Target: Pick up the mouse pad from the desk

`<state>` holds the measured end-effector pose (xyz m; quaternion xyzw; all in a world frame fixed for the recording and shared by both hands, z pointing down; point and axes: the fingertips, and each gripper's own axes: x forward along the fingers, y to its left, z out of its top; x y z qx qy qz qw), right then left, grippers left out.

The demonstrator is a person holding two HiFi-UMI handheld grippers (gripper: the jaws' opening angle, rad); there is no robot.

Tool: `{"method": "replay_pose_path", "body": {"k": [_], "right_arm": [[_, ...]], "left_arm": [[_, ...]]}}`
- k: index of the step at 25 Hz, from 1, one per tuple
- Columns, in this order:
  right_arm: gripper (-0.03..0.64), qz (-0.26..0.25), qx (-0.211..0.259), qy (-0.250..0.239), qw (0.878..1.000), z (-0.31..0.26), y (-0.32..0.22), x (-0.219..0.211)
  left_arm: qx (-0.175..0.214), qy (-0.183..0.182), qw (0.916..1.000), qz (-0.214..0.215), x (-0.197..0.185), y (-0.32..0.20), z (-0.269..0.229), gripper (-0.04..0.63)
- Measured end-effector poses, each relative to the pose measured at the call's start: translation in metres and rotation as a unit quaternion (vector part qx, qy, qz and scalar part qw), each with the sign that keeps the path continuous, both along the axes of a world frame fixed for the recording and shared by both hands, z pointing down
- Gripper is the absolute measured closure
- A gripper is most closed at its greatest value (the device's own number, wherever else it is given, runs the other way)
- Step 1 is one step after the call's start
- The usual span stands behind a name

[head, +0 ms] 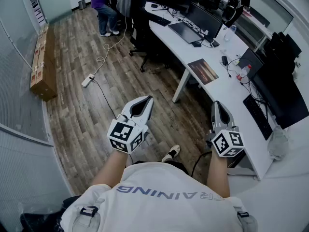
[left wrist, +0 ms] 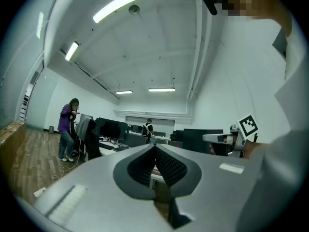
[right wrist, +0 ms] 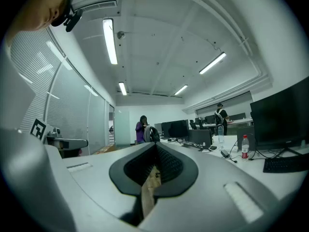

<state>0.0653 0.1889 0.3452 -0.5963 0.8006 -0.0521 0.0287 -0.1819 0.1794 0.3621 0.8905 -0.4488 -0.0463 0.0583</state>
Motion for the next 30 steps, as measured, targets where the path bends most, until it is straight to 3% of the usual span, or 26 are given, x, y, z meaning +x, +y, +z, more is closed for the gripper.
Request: {"method": "replay_pose_path", "body": {"k": [30], "right_arm": [[0.604, 0.019, -0.016, 0.037, 0.999, 0.023, -0.001, -0.008]], "left_arm": [[-0.020, -0.015, 0.9996, 0.016, -0.005, -0.001, 0.014, 0.595]]}}
